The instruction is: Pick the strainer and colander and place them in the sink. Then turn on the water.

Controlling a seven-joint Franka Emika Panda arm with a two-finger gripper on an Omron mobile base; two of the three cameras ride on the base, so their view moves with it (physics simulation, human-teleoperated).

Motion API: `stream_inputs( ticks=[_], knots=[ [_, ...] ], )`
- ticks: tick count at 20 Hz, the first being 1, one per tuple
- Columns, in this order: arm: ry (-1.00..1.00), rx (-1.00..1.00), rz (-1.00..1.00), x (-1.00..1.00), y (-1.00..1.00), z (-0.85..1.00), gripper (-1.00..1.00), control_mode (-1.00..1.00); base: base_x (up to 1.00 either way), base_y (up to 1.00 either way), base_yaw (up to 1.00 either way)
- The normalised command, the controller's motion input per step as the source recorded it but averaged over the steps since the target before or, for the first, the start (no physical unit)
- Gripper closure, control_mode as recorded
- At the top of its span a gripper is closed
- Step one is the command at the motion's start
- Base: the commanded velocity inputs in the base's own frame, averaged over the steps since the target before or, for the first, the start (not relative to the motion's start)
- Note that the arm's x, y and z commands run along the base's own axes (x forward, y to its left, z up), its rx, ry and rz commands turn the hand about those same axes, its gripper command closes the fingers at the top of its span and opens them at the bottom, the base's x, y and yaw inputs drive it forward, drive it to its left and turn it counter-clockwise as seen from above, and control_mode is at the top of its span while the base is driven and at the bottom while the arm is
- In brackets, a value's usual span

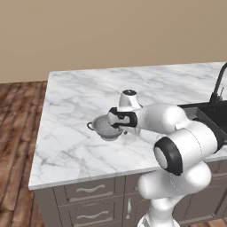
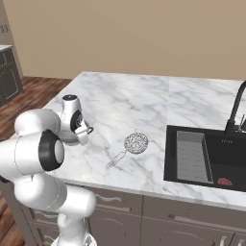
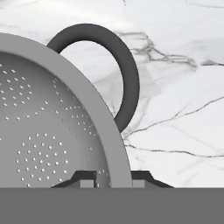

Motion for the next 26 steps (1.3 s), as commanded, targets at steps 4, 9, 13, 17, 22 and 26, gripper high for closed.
stream_inputs(
  ticks=[4, 9, 13, 17, 22, 26],
  knots=[
    [0.0, 0.0, -0.04, 0.0, -0.18, 0.45, 1.0, -1.0, 0.0, 0.0, 0.0],
    [0.0, 0.0, -0.04, -0.07, -0.18, 0.44, 1.0, -1.0, 0.0, 0.0, 0.0],
    [0.0, 0.0, -0.01, -0.17, -0.26, 0.42, 1.0, -1.0, 0.0, 0.0, 0.0],
    [0.0, 0.0, -0.01, -0.23, -0.26, 0.41, 1.0, -1.0, 0.0, 0.0, 0.0],
    [0.0, 0.05, -0.01, -0.29, -0.36, 0.26, 1.0, -1.0, 0.0, 0.0, 0.0],
    [-0.01, 0.02, 0.0, -0.26, -0.3, 0.14, 1.0, -1.0, 0.0, 0.0, 0.0]
  ],
)
